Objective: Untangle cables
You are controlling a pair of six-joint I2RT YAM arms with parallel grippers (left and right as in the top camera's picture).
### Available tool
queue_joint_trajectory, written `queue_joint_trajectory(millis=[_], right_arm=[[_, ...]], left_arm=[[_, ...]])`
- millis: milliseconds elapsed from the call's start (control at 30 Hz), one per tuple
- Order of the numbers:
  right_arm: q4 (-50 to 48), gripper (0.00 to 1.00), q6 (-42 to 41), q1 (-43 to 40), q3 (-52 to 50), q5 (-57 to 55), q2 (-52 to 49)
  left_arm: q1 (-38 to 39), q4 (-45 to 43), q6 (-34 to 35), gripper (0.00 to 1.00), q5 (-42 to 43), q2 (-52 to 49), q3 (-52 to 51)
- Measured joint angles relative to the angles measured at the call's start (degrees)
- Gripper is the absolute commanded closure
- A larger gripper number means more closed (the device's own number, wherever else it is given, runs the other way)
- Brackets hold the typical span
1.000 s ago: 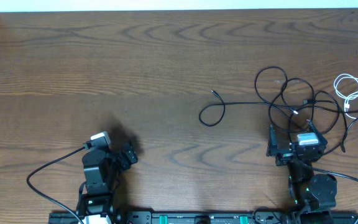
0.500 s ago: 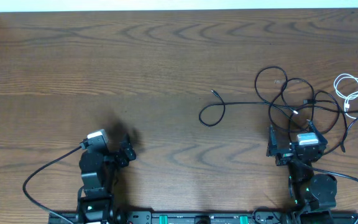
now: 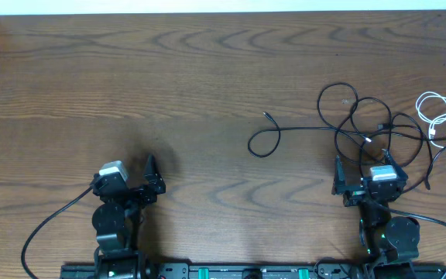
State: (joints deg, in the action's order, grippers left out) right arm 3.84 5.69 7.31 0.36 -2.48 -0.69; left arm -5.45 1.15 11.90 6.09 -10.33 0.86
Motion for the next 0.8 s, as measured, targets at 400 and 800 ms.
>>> queue_joint_trajectory(millis=[400, 800], right_arm=[[0.0, 0.01, 0.0, 0.0, 0.0, 0.0, 0.0], [0.0, 0.01, 0.0, 0.0, 0.0, 0.0, 0.0]], left_arm=[[0.0, -0.02, -0.2, 0.02, 0.22, 6.71, 0.0], [2.56, 0.0, -3.5, 0.02, 0.22, 9.7, 0.02]])
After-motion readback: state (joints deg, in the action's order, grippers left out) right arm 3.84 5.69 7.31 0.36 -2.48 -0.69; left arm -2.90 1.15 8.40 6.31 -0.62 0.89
